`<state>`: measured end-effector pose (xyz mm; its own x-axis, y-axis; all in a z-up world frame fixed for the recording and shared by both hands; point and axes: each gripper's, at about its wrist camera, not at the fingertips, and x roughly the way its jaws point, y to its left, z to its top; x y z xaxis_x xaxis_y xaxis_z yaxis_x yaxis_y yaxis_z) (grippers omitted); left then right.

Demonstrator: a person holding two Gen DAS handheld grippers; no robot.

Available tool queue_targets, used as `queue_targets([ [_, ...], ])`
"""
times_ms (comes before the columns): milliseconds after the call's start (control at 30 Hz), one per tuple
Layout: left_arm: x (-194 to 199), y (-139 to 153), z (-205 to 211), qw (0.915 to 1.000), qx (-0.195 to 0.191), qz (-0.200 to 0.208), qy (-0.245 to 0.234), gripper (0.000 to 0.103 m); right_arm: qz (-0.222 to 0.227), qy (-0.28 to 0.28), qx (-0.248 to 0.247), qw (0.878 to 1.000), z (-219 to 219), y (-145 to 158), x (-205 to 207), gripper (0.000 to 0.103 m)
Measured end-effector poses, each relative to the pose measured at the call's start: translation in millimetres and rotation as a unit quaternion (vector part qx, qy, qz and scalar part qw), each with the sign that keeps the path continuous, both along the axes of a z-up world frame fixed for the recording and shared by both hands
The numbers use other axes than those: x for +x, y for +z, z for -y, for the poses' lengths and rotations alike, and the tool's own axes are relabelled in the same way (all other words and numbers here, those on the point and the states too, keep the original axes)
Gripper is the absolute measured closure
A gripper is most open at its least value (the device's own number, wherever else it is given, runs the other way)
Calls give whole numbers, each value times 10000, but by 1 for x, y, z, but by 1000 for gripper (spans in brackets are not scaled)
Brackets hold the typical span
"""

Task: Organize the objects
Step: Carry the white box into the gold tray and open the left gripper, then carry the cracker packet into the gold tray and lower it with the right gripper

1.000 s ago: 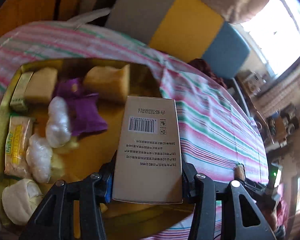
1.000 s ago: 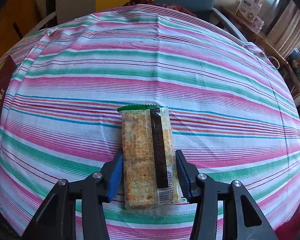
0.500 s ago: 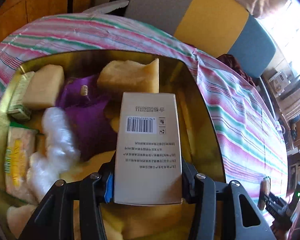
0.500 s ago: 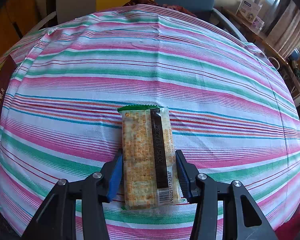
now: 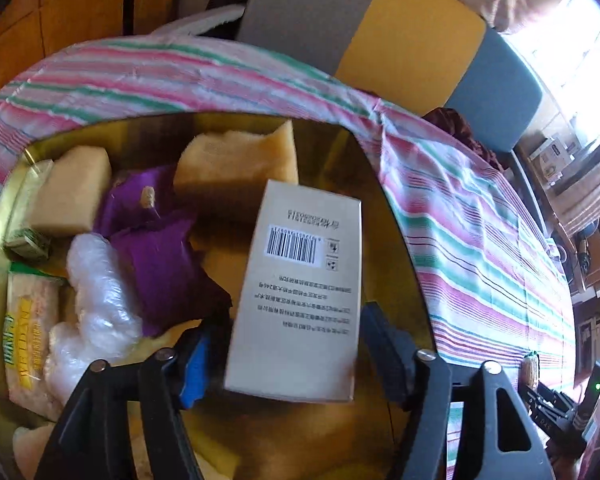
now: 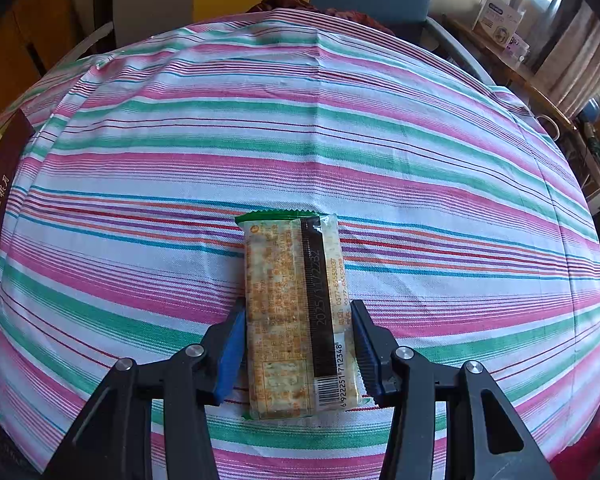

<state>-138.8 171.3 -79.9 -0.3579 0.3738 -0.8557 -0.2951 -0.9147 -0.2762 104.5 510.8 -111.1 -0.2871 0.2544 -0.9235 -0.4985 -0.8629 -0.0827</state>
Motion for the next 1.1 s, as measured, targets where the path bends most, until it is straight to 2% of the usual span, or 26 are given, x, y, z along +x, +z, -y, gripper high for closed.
queue_targets([
  [200, 23, 24, 9, 9981, -117, -609, -13, 32, 11, 24, 48, 10000, 2, 1, 0, 54],
  [400, 65, 50, 35, 9904, -412, -1318, 49, 32, 38, 71, 151, 9999, 3, 3, -2, 55],
  [567, 89, 64, 57, 9840, -546, -1688, 135, 32, 55, 55, 172, 9998, 3, 2, -2, 55],
  [867, 108, 66, 87, 9832, -513, -1722, 310, 32, -50, 274, 5, 9996, 23, 8, -9, 56],
  [967, 108, 63, 95, 9836, -513, -1686, 378, 32, -376, 438, -224, 9981, 42, 19, -18, 56],
  [1100, 109, 60, 104, 9836, -524, -1666, 452, 32, -821, 920, -390, 9916, 80, 41, -40, 56],
])
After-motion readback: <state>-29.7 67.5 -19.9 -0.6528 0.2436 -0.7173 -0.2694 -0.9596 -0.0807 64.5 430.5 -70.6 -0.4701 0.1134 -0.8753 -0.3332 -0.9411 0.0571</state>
